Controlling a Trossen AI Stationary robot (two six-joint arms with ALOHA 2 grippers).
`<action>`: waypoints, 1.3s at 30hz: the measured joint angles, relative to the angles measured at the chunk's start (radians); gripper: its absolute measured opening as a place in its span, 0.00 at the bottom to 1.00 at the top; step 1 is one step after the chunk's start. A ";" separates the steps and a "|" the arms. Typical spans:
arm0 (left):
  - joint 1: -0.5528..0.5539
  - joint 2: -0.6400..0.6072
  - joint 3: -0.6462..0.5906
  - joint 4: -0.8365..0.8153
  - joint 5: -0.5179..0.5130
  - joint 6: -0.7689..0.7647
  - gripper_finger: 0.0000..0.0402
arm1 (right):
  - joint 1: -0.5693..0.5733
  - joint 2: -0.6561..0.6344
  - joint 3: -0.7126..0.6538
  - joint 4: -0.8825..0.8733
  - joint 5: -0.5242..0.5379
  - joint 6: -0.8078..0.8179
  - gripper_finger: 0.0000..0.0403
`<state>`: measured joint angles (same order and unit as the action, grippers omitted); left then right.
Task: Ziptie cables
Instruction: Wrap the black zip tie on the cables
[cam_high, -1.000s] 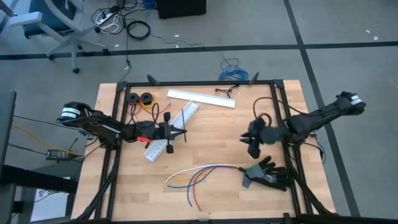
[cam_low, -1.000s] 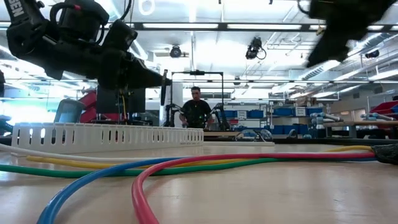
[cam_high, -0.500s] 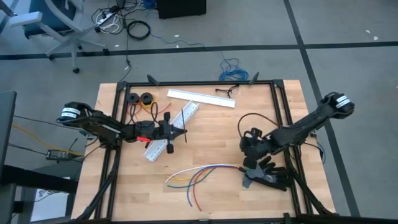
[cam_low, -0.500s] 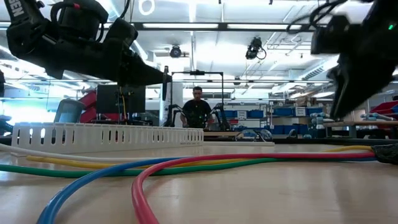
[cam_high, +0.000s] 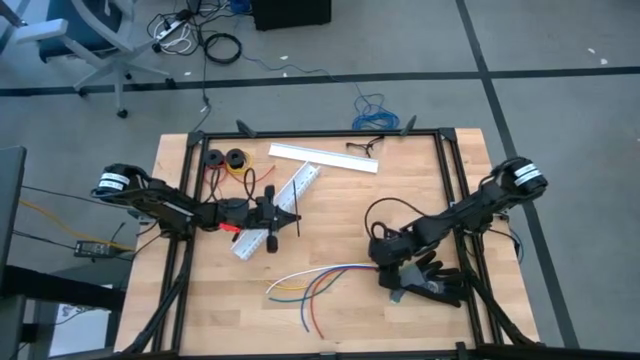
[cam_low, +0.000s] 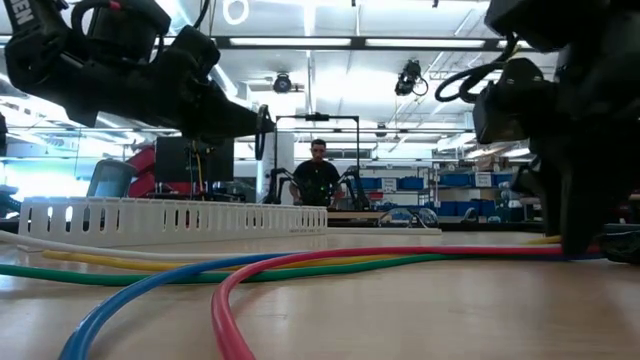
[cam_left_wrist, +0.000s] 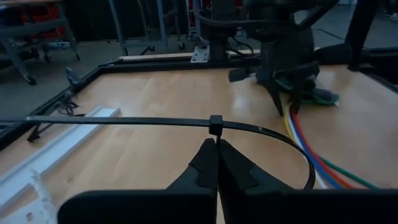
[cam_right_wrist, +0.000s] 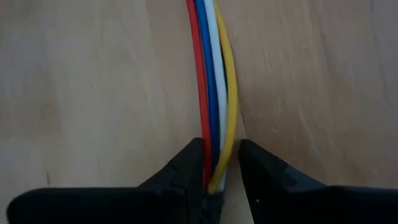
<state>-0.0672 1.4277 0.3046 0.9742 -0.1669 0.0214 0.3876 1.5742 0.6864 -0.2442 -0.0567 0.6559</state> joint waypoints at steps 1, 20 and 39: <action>-0.004 0.000 0.000 -0.001 0.000 -0.005 0.01 | 0.000 0.014 0.001 -0.002 0.007 0.011 0.23; -0.099 0.000 0.000 0.000 -0.001 -0.008 0.01 | -0.107 -0.306 0.103 -0.043 0.650 0.086 0.01; -0.112 0.000 0.017 0.036 -0.099 0.066 0.01 | -0.062 -0.185 0.083 0.019 0.425 0.498 0.00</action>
<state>-0.1792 1.4277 0.3216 1.0104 -0.2660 0.0878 0.3260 1.3887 0.7689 -0.2248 0.3684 1.1541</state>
